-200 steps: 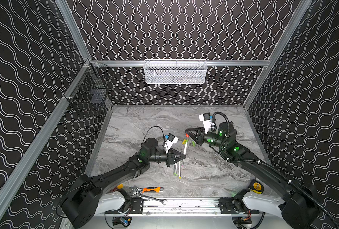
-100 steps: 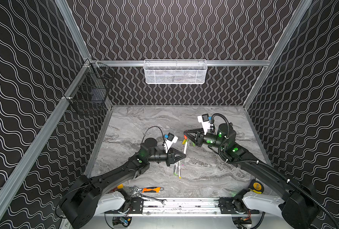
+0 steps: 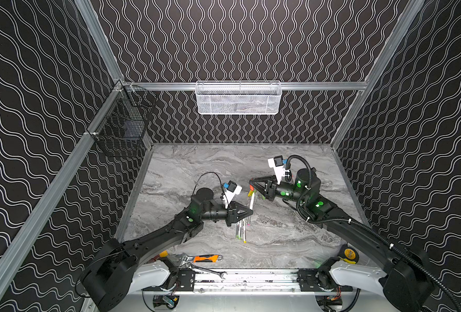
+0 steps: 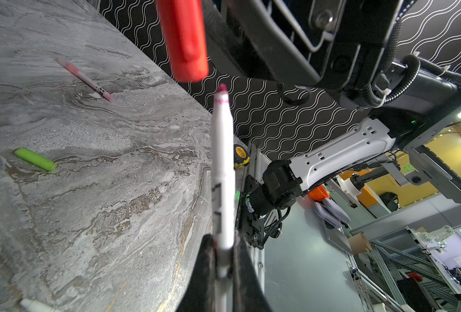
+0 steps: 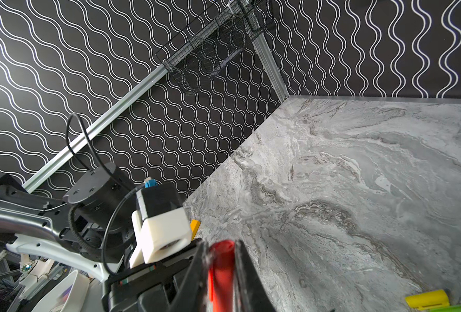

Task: Insert the pens into the pen caps
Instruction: 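Lower the red cap onto the marker tip with the right gripper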

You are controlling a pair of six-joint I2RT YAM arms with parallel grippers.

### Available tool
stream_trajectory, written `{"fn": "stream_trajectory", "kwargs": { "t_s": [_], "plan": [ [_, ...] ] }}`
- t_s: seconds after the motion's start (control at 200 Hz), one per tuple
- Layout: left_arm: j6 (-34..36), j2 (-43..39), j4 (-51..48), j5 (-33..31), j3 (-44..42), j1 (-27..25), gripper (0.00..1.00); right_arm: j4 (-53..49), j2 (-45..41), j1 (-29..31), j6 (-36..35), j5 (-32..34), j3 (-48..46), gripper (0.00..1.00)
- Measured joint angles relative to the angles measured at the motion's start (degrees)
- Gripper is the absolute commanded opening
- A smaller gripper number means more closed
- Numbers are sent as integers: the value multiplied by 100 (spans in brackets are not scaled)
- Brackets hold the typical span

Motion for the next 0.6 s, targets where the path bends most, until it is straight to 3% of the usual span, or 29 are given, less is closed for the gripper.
{"fn": "stream_trajectory", "kwargs": {
  "t_s": [0.601],
  "plan": [
    [2, -28, -2, -81, 0, 9, 0, 7, 9, 15, -2, -17, 4, 19]
  ]
}}
